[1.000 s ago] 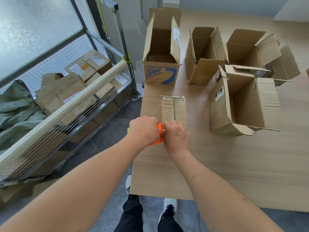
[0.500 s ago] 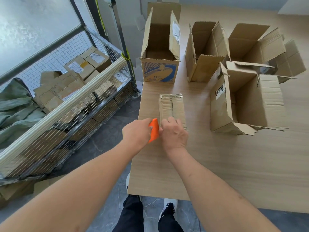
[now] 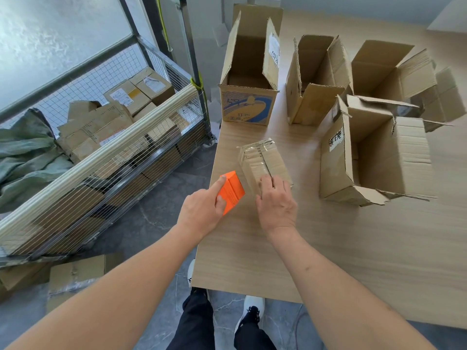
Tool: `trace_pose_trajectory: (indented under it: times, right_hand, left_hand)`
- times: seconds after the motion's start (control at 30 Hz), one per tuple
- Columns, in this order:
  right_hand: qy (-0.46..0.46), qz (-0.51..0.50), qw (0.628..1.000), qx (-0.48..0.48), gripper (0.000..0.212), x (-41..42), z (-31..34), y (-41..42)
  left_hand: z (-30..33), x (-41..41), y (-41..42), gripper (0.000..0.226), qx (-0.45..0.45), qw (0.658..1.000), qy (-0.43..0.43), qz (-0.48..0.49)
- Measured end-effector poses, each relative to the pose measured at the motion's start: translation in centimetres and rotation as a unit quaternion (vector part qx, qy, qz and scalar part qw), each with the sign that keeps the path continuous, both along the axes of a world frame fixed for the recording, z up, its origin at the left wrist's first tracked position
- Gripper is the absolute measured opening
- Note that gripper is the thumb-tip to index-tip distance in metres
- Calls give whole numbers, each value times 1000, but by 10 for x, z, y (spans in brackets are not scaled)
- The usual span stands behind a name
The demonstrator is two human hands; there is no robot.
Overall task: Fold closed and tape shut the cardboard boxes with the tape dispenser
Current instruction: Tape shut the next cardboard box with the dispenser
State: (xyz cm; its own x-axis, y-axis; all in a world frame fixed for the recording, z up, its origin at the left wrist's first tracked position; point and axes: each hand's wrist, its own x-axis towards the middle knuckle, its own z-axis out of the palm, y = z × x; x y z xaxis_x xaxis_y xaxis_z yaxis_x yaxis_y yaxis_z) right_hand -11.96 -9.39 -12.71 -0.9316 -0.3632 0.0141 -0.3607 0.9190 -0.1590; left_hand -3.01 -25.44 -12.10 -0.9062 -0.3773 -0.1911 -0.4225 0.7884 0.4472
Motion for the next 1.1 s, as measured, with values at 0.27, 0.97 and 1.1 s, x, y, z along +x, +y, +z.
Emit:
trace_pose_trajectory:
  times: [0.27, 0.97, 1.1]
  right_hand:
    - [22, 11, 1000, 8, 35, -4, 2, 37]
    - [58, 149, 986, -47, 54, 32, -1, 86]
    - [-35, 171, 979, -105, 59, 32, -3, 103]
  left_hand:
    - [-16, 8, 38, 59, 34, 999, -19, -37]
    - [-27, 11, 87, 86, 28, 997, -71, -11]
    - [-16, 12, 89, 65, -53, 998, -22, -9]
